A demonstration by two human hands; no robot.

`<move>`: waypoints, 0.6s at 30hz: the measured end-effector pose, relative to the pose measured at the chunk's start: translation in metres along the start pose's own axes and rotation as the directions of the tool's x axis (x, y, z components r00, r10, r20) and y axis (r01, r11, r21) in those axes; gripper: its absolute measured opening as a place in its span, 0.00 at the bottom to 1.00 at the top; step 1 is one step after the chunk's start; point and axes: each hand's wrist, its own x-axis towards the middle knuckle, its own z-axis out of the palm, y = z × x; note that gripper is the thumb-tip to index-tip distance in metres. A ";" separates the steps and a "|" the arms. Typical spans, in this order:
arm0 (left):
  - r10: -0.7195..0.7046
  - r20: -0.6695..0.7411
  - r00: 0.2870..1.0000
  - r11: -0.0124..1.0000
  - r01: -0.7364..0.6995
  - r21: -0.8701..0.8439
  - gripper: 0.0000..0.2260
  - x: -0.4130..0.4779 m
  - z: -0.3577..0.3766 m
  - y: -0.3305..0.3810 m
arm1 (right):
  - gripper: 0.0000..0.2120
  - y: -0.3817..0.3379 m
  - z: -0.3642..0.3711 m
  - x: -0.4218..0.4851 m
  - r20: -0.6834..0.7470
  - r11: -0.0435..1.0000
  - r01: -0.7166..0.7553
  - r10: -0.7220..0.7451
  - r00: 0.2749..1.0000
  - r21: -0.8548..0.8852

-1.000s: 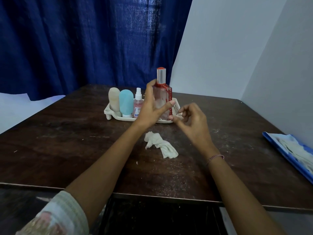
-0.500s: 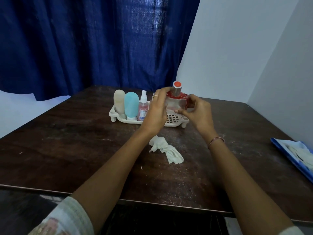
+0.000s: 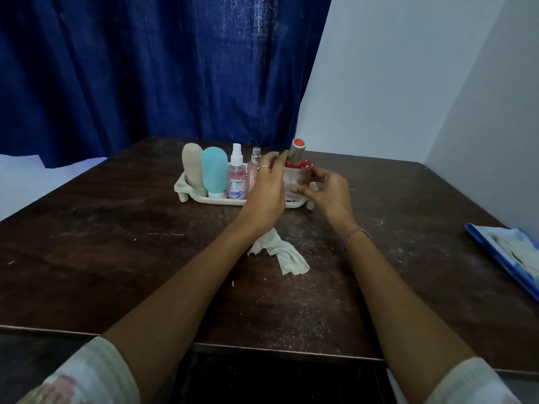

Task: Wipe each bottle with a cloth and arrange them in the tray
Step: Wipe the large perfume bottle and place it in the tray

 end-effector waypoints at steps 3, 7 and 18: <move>-0.010 0.013 1.000 0.999 0.009 0.034 0.30 -0.001 0.004 -0.001 | 0.20 0.002 0.002 0.000 0.024 1.000 -0.017 0.018 1.000 -0.008; -0.005 0.051 0.999 0.999 0.002 0.054 0.31 -0.002 0.007 -0.002 | 0.20 0.004 0.003 0.000 0.051 0.999 -0.035 0.036 0.998 -0.023; -0.016 0.086 0.996 0.998 0.012 0.054 0.33 -0.002 0.006 0.001 | 0.22 0.009 0.010 -0.001 0.011 0.996 -0.062 0.062 0.998 -0.057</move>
